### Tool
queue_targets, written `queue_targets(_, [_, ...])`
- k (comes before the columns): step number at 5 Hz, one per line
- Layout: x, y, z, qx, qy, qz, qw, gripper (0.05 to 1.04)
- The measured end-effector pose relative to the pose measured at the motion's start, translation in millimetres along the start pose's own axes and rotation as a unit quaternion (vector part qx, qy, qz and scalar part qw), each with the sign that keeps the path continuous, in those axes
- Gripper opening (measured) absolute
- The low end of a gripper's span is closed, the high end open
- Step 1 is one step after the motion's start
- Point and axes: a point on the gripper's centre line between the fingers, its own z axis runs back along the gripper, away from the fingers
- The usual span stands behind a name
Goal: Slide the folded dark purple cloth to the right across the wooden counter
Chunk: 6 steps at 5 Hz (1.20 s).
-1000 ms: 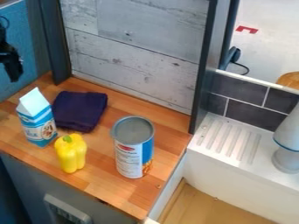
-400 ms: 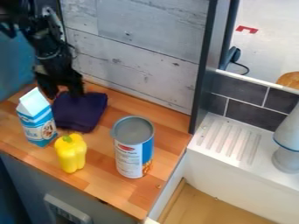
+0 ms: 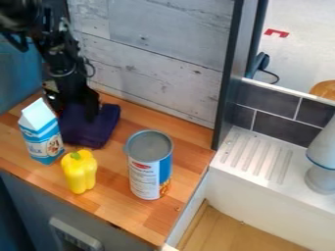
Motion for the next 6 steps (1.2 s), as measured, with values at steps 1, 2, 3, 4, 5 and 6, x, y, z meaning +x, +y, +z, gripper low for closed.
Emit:
queue_targets(1, [6, -1, -4, -0.011, 0.000, 0.001, 0.9999, 1.001])
queue_targets(2, [8, 0, -18, -0.018, 0.016, 0.002, 0.9997, 1.001])
queue_targets(3, [13, 2, -26, -0.013, 0.017, 0.003, 0.9998, 1.001])
queue_targets(4, [16, 3, -28, -0.010, 0.017, 0.002, 0.9998, 1.001])
queue_targets(5, [15, -3, -30, -0.016, 0.013, -0.005, 0.9998, 1.001])
queue_targets(6, [11, -16, -28, -0.026, 0.010, -0.034, 0.9990, 1.001])
